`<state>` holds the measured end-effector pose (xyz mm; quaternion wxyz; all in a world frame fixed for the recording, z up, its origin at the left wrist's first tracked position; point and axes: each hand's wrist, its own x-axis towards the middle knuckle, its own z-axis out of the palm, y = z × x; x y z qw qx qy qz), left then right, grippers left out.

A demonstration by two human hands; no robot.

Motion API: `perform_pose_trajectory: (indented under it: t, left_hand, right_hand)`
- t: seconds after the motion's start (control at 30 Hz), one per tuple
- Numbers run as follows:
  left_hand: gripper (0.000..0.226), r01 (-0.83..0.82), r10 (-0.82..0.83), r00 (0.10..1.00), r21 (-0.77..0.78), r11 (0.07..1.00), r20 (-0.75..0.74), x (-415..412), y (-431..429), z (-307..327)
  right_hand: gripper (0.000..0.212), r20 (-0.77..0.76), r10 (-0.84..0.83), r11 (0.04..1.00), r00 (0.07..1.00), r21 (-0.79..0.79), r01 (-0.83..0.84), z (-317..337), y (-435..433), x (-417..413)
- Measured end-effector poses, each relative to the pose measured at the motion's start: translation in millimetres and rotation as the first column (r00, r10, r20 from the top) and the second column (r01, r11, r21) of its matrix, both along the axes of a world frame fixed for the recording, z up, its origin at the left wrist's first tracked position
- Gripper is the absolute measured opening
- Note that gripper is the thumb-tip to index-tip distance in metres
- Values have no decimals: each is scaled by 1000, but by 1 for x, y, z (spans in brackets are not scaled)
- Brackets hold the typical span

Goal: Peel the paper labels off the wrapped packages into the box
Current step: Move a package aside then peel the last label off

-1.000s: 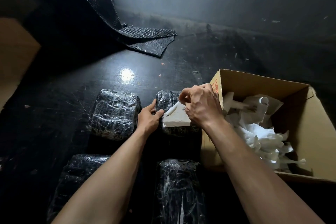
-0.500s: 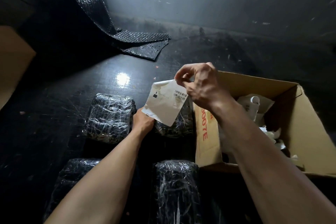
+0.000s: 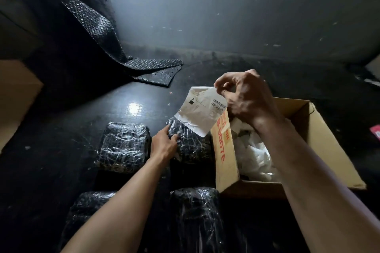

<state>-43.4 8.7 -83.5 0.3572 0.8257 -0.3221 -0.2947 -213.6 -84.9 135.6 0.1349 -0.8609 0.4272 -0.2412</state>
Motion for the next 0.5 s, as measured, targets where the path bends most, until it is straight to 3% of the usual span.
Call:
perform_pose_trajectory:
  t: [0.17,0.33,0.5]
  left_hand:
    - [47,113,-89,980,-123,986,180,-38,-9,43]
    - [46,276,-254,961,-297,914,112,-95,-13,79]
    - [66,419,-417,907,-230,878,59,-139,-13,81]
  right_hand:
    - [11,-22,-122,983,992,-140,117,30,14,-38]
    - [11,-80,-306,926,949,-254,278,41,20,-88]
    - [10,-94,-409,893,908,-245,377,30,17,-129]
